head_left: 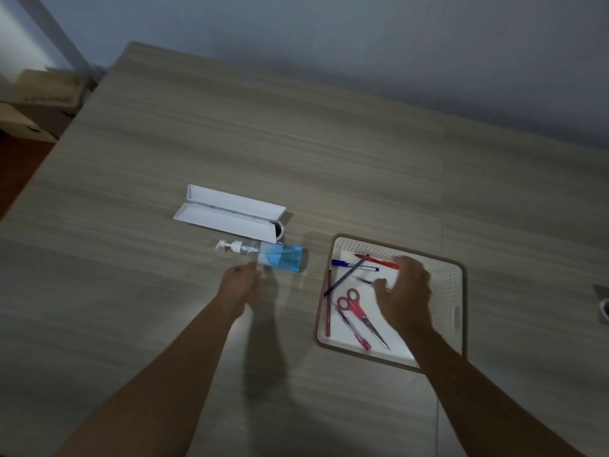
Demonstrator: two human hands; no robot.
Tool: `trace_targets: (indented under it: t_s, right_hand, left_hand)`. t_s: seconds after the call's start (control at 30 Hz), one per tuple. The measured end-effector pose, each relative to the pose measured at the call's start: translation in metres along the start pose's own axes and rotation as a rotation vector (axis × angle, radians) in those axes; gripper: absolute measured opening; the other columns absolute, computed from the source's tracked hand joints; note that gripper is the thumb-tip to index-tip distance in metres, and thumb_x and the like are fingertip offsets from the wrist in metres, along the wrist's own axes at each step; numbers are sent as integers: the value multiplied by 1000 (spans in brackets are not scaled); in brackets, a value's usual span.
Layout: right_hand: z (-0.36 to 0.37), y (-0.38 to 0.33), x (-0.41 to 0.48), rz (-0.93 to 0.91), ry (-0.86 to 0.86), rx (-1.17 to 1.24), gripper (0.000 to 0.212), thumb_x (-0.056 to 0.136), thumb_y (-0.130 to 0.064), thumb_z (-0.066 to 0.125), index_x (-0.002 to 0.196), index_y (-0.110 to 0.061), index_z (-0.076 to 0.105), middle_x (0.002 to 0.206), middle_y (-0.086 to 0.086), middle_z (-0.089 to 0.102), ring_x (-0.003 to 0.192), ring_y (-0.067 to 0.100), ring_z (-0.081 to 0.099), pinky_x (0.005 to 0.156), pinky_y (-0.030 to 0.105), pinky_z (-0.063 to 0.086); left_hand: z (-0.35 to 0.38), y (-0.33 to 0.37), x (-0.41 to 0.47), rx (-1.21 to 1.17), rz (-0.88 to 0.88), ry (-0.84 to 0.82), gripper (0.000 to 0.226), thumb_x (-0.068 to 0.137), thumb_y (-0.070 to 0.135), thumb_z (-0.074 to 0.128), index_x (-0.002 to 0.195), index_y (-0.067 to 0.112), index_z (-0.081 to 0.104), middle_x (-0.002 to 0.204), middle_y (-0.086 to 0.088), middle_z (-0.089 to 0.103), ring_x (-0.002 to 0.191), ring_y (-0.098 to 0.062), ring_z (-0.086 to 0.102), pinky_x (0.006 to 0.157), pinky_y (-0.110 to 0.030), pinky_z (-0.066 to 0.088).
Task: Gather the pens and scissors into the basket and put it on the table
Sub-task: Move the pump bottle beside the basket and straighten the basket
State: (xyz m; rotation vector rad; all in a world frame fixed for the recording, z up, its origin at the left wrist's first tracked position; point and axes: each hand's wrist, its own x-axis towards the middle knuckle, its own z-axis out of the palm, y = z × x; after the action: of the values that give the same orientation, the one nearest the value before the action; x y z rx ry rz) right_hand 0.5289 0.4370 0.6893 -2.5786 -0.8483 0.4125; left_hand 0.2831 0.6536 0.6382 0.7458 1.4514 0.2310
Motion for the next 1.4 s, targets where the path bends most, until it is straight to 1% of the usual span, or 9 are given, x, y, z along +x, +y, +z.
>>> trace_targets:
  t_s: [0.2, 0.3, 0.43, 0.57, 0.67, 0.93, 1.0, 1.2, 1.4]
  right_hand:
    - [46, -102, 7, -298, -476, 92, 53, 103, -27, 57, 155, -16, 52, 150, 6, 56, 120, 19, 65, 103, 39, 58]
    - [66, -127, 11, -311, -615, 36, 70, 103, -29, 57, 167, -12, 34, 170, 9, 38, 141, 29, 56, 118, 44, 48]
    - [81, -135, 15, -274, -718, -15, 87, 103, -35, 61, 174, -15, 15, 181, 8, 16, 161, 33, 35, 129, 45, 33]
    - [89, -132, 6, -238, -729, -34, 89, 102, -37, 63, 174, -16, 14, 173, 0, 11, 150, 32, 47, 123, 41, 41]
    - [91, -129, -1, -206, -716, 0, 85, 103, -33, 64, 172, -14, 19, 169, 2, 12, 147, 32, 50, 124, 42, 45]
    - [63, -128, -8, -134, -585, 286, 57, 101, -16, 65, 155, -20, 46, 143, 8, 63, 119, 23, 70, 102, 47, 63]
    - [56, -126, -7, -106, -527, 372, 49, 102, -15, 66, 148, -22, 53, 130, 3, 70, 110, 17, 73, 99, 44, 65]
    - [24, -110, -11, -69, -545, 487, 65, 95, -20, 67, 155, -36, 48, 138, -3, 71, 120, 16, 73, 102, 45, 63]
    - [1, -78, -8, 35, -476, 455, 58, 101, -33, 68, 155, -38, 49, 148, -17, 60, 96, -6, 69, 67, 9, 53]
  left_hand:
    - [-23, 25, 17, -410, -22, -46, 25, 112, 33, 57, 98, 15, 68, 79, -3, 68, 64, -15, 63, 56, -28, 53]
    - [-28, 30, 22, -475, -35, -160, 25, 113, 34, 51, 113, 19, 70, 109, 0, 74, 92, -14, 67, 84, -33, 52]
    - [-40, 25, 29, -416, -82, -173, 23, 111, 34, 55, 121, 19, 71, 115, -2, 75, 94, -12, 74, 82, -35, 51]
    - [-57, -2, 28, -489, -85, -114, 29, 109, 19, 63, 137, 15, 68, 122, -16, 81, 107, -29, 82, 88, -52, 67]
    - [-53, -4, 12, -569, 27, -153, 29, 105, 18, 70, 134, 14, 72, 121, -15, 84, 102, -27, 86, 80, -42, 69]
    - [26, 40, -37, 36, 553, -187, 32, 92, 21, 86, 123, 14, 82, 119, -6, 83, 114, -24, 79, 98, -39, 64]
    - [43, 47, -42, 199, 673, -196, 28, 94, 17, 83, 122, 11, 82, 119, -6, 81, 112, -20, 78, 99, -31, 62]
    - [62, 45, -49, 489, 776, -172, 37, 102, 20, 75, 138, 15, 75, 133, 2, 76, 108, -2, 69, 90, 0, 47]
    - [58, 36, -60, 578, 650, -130, 63, 104, 19, 69, 164, 17, 48, 160, -3, 58, 144, -22, 58, 123, -46, 47]
